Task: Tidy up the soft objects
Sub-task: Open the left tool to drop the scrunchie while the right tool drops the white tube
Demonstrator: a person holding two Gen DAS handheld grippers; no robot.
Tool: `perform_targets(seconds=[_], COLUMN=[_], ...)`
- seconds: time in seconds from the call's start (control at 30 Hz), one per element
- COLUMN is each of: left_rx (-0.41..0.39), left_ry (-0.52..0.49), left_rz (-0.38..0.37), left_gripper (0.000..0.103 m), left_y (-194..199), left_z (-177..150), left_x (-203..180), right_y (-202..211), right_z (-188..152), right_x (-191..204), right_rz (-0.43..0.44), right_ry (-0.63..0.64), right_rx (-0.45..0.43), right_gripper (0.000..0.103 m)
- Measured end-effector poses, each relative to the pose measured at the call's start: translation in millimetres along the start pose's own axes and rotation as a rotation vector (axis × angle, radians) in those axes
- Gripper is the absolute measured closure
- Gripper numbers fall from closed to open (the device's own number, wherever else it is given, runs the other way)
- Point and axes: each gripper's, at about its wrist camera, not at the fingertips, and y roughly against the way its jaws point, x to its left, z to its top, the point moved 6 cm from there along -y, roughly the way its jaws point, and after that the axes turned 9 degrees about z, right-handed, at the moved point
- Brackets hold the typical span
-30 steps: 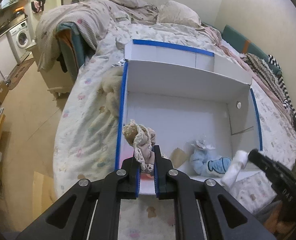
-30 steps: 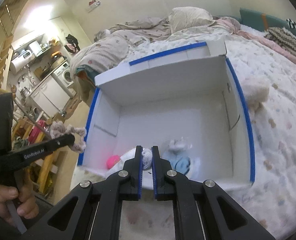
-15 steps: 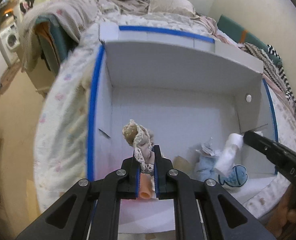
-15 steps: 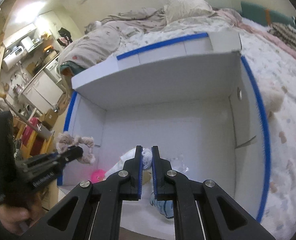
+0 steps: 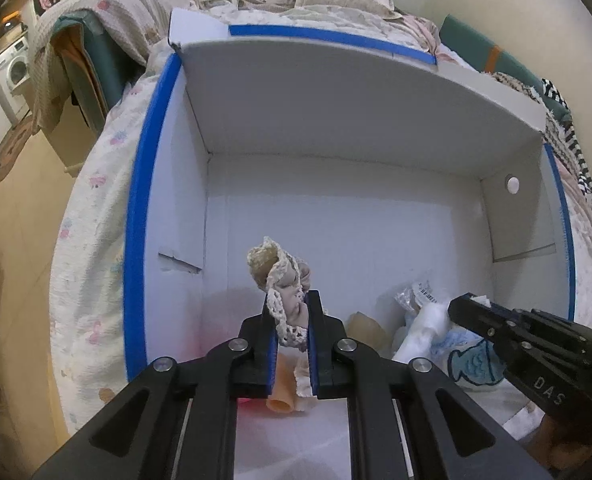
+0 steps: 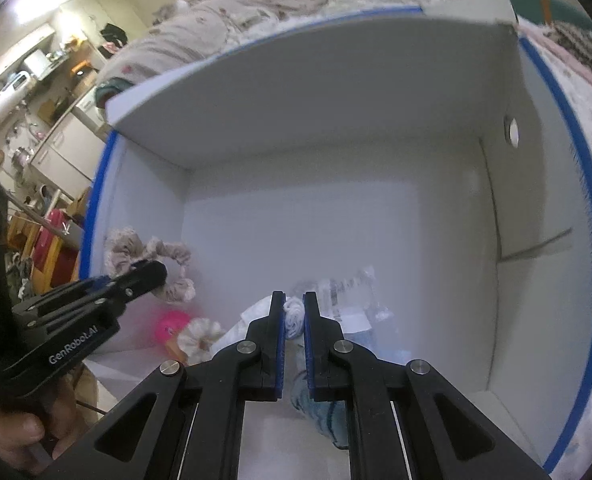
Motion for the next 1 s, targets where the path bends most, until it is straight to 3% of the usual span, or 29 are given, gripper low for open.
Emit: perform_targets(seconds=[0.33, 0.47, 0.6, 0.87, 0.93, 1.0], left_rx=[0.019, -0.003, -0.031, -0.074, -0.076, -0.086], left_ry=[-0.022, -0.015, -0.006, 0.010, 0.029, 0.031], left_rz=[0.024, 0.047, 0.053, 0.038, 0.001, -0.003], left_gripper=[0.085, 0.065, 0.058, 0.056, 0.052, 0.050], left_y=[-4.9, 0.5, 8.4, 21.7, 24.6, 27.0], left_z=[-6.3, -4.7, -2.8, -1.2, -3.1, -3.2], left_x=[-6.0, -5.3, -4.5, 5.1, 7.6, 6.8], right_y=[-14.2, -15.9, -15.8, -5.3, -2.4, -0.8], right_z=[-1.5, -0.1, 1.3, 1.7, 3.2, 3.7], right_x=[-1.7, -2.1, 1.0, -1.9, -2.3, -2.0], right_rz=[-0.027, -0.026, -0.026, -0.039, -0.035, -0.032], right_ry=[-0.032, -0.041, -0.032, -0.034, -0.043, -0.048], right_rx=[0.057, 0.057, 0.052, 0.013, -0.002, -0.006], right_gripper=[0.093, 0.093, 0.092, 0.092, 0.091, 0.083])
